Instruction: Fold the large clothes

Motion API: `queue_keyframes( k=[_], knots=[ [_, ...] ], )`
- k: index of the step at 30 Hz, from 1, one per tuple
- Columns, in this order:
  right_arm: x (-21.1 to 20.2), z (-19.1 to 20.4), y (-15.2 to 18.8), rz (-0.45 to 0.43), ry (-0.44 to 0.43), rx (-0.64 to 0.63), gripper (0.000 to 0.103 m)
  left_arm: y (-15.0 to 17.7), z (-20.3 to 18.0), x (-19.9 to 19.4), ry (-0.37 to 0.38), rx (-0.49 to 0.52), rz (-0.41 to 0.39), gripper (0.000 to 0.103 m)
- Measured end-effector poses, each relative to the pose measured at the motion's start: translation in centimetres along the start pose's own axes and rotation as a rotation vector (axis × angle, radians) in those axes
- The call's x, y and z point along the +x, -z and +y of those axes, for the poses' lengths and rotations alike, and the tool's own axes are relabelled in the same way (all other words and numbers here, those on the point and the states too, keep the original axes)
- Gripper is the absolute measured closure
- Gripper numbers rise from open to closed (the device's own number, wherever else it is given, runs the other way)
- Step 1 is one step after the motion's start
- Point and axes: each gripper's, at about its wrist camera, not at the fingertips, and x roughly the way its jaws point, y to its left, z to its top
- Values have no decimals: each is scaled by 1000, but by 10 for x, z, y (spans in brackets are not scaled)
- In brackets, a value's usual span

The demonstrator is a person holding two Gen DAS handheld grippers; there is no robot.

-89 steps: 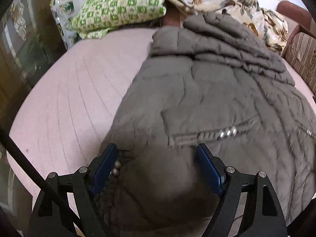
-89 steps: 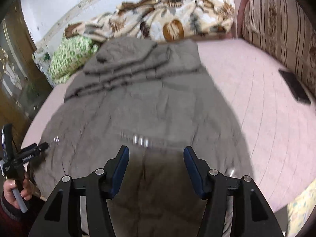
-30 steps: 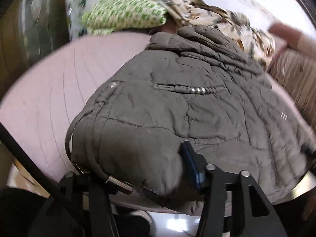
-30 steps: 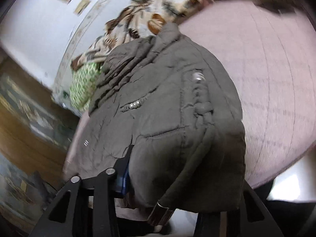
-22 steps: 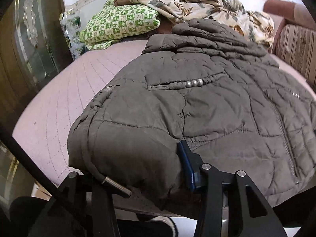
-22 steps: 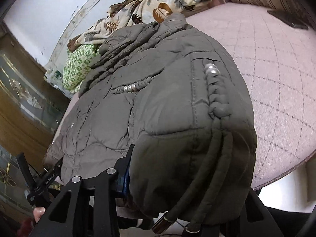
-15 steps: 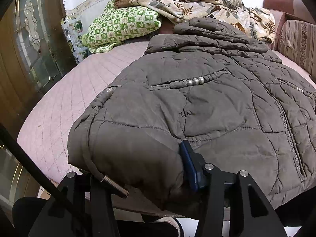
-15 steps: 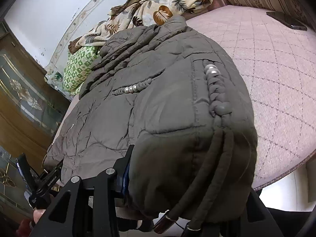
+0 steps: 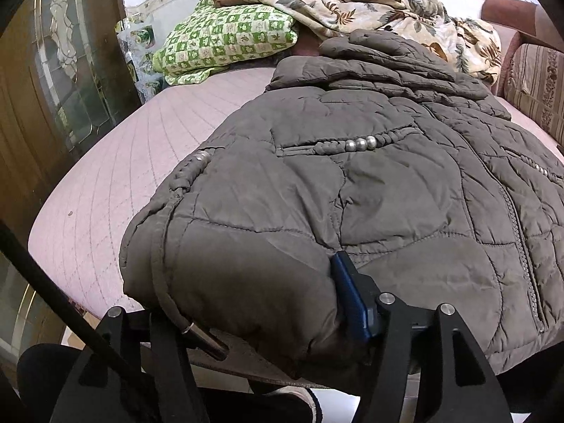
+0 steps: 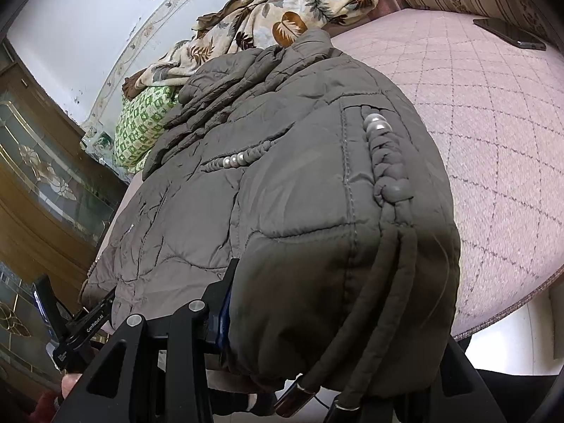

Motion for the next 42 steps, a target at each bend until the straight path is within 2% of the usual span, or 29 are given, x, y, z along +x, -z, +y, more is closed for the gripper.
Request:
queue_keyframes(
  k=[2,7,15,22,29,33,35,42],
  knots=[
    [-1,-2,0,2,-5,7,55,0,2,1,0,-14,6,36],
    [-2,-2,-1,5,-1,10,54,0,4,1,5,-29,15,35],
    [2,5,-4,22,6,-27,42,-1,2,1,6,-29,17,35],
    [2,5,-4,19,6,-24,42,-1,3,1,7,-27,17,35],
    [0,3,-5,9,32,-23,59,-1,2,0,12,-26,17,37],
    [-4,10,-5,-18,43,-60,68,-1,1,-4,31,-8,7,49],
    [-5,14,-3,-22,53,-79,68,-1,-1,-4,27,10,0,52],
    [3,5,-4,7,30,-26,67,-3,0,-3,28,11,-1,53]
  ],
)
